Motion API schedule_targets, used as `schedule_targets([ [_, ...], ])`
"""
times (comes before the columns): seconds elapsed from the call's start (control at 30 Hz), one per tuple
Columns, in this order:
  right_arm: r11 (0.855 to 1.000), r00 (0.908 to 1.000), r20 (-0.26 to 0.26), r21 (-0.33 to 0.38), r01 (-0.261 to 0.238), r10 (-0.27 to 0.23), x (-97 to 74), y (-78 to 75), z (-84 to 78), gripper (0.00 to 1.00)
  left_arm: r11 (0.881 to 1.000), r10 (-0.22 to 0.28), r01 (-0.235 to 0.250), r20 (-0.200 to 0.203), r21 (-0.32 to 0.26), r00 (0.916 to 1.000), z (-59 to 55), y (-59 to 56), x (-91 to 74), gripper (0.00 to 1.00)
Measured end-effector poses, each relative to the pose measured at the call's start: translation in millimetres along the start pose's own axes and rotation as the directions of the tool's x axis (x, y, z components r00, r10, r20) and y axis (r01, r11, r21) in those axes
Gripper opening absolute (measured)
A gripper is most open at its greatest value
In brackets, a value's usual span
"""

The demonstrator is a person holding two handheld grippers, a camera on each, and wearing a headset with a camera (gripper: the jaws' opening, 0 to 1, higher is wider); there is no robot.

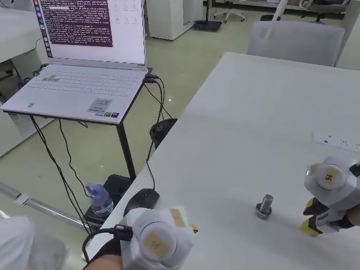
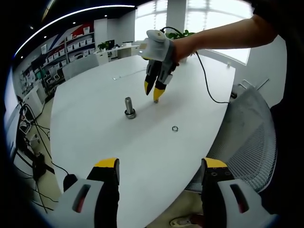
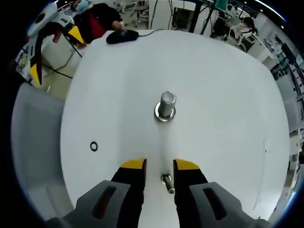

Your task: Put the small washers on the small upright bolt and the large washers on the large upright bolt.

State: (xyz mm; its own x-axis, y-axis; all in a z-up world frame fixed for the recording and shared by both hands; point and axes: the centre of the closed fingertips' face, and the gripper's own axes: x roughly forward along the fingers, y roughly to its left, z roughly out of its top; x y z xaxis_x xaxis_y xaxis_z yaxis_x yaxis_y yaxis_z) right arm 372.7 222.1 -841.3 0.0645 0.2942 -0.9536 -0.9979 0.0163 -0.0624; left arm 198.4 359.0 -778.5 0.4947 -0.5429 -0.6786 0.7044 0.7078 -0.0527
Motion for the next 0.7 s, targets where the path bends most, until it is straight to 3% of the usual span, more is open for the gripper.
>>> schedule_targets([
  [0.7, 0.998, 0.9978, 0.035, -0.034, -0.055, 0.056, -2.0, 64.4, 9.6, 0.24, 1.000, -0.007, 0.007, 0.012, 0.026, 0.9999, 10.1, -0.7, 2.1, 0.72],
])
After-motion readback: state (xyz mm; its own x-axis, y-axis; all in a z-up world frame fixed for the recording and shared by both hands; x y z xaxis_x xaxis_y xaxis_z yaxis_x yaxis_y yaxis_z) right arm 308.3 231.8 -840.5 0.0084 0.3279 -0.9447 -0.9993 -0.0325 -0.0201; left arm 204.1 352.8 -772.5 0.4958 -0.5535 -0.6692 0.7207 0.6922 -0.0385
